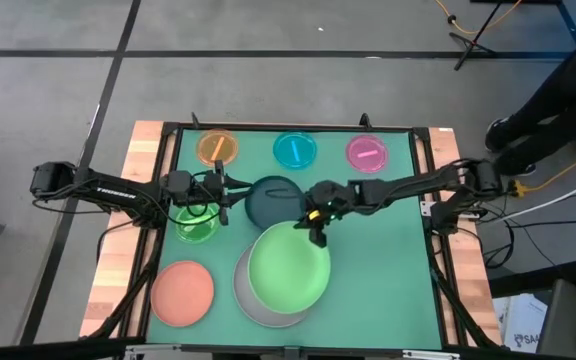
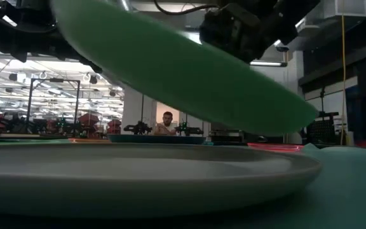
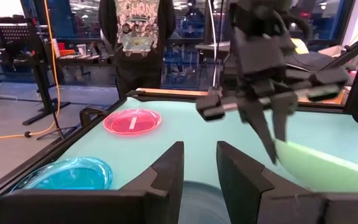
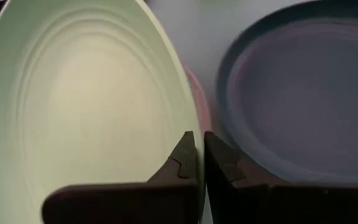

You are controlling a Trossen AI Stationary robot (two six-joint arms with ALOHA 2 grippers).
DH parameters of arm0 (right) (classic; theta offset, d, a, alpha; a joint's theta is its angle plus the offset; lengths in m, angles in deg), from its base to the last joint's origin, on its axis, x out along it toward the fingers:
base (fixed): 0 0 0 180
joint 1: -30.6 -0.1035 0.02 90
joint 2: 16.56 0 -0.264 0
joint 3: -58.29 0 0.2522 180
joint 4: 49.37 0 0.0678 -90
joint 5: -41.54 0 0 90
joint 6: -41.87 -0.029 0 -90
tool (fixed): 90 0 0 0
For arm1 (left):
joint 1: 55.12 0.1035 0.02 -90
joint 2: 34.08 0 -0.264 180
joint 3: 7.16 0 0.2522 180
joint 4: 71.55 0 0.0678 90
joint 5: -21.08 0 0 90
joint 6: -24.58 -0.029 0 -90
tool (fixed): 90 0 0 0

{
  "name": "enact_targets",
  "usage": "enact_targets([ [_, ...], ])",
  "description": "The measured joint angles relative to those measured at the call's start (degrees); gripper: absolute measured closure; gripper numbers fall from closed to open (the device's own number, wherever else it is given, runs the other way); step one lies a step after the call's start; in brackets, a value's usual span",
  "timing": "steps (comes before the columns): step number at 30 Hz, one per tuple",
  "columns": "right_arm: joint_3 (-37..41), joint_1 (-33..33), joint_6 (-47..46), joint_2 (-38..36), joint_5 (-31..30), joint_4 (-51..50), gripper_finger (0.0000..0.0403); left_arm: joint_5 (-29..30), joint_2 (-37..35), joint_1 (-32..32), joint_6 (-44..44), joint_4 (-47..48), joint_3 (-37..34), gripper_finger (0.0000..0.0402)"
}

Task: Stack plastic plates
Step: Stack the green plate on top of the gray plate, then stack the dark green plate on top of the green plate

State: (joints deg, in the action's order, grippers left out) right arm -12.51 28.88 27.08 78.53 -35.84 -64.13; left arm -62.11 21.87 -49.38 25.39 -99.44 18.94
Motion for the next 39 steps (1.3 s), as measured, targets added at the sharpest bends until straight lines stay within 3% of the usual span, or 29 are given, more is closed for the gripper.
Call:
enact_targets([
  [11, 0.0, -2.9, -1.7, 7.6, 0.0, 10.5, 0.0402, 0.0, 0.0, 0.0, 0.0, 0.0, 0.0, 0.0312],
  [20, 0.0, -2.8, -1.9, 10.6, -0.9, 12.2, 0.0400, 0.0, 0.0, 0.0, 0.0, 0.0, 0.0, 0.0312],
  [32, -0.1, -2.7, -1.2, 10.6, -1.3, 13.5, 0.0284, 0.0, 0.0, 0.0, 0.0, 0.0, 0.0, 0.0312],
  [39, 0.0, -1.9, 4.6, 6.9, -2.8, 11.1, 0.0261, 0.0, 0.0, 0.0, 0.0, 0.0, 0.0, 0.0312],
])
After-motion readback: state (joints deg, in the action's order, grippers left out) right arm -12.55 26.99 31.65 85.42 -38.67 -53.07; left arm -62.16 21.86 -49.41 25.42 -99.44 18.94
